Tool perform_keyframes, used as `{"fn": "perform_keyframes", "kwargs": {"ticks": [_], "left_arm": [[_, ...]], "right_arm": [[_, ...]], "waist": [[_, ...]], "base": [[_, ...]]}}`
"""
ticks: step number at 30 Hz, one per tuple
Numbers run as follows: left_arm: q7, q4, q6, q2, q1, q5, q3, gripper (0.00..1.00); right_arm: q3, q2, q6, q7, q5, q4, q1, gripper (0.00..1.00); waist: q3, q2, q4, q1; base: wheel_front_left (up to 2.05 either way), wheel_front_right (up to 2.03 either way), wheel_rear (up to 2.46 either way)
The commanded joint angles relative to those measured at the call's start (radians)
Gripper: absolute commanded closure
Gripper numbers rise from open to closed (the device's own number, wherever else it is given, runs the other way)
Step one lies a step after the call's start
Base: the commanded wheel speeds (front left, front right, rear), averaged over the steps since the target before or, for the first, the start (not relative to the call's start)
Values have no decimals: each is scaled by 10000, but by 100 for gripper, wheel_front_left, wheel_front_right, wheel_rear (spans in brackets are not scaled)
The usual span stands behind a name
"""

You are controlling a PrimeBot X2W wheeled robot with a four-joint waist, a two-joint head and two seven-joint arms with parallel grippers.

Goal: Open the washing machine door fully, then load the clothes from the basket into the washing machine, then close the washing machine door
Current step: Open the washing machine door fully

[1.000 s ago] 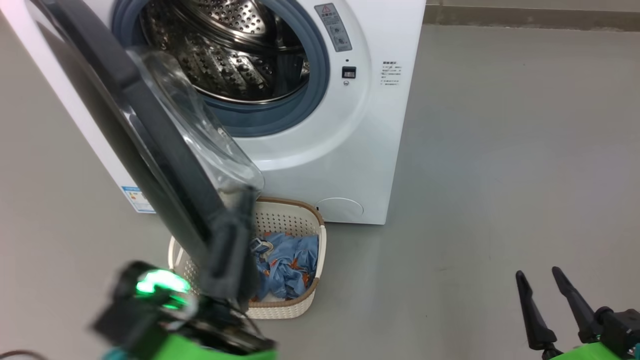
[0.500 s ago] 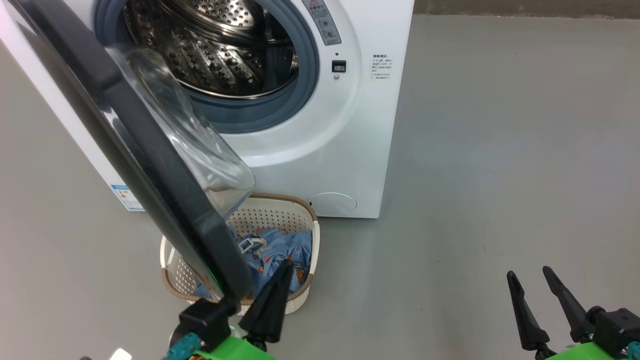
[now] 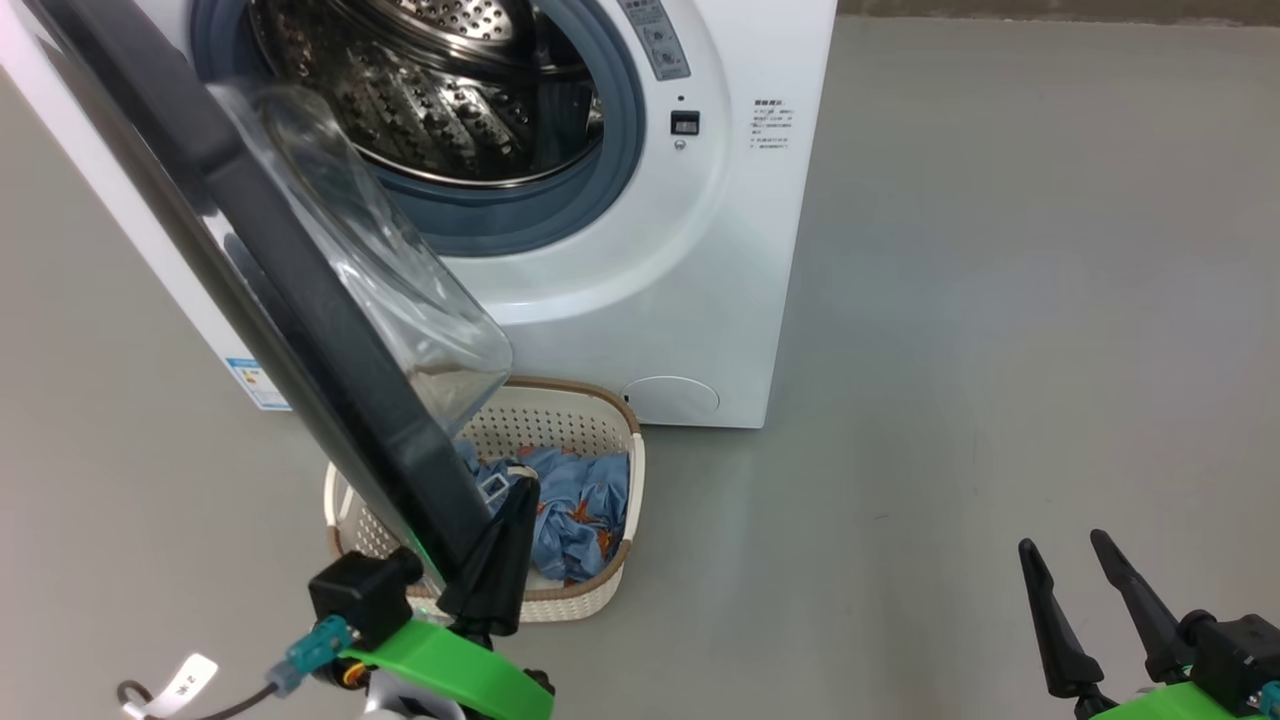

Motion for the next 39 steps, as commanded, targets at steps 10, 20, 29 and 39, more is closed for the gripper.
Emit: {"fn": "perform_keyframes", "kwargs": {"ticks": [10, 20, 29, 39], "left_arm": [[-132, -429, 85, 57, -184, -142, 1037, 100], [-133, -859, 258, 57, 295, 172, 1491, 100], [-133, -1420, 713, 57, 925, 539, 1924, 100], [-133, -1824, 1107, 176, 1522, 904, 2894, 100]], "right_arm": [[52, -209, 27, -120, -66, -311, -288, 0], [54, -251, 27, -120, -84, -336, -279, 0], [81, -235, 27, -120, -97, -364, -230, 0], [103, -241, 27, -120, -99, -365, -213, 0]], "waist": [[-1, 0, 432, 0], [45, 0, 1068, 0], [44, 0, 1625, 0], [41, 0, 2056, 0]], "base": [[0, 0, 0], [0, 0, 0], [0, 0, 0], [0, 0, 0]]}}
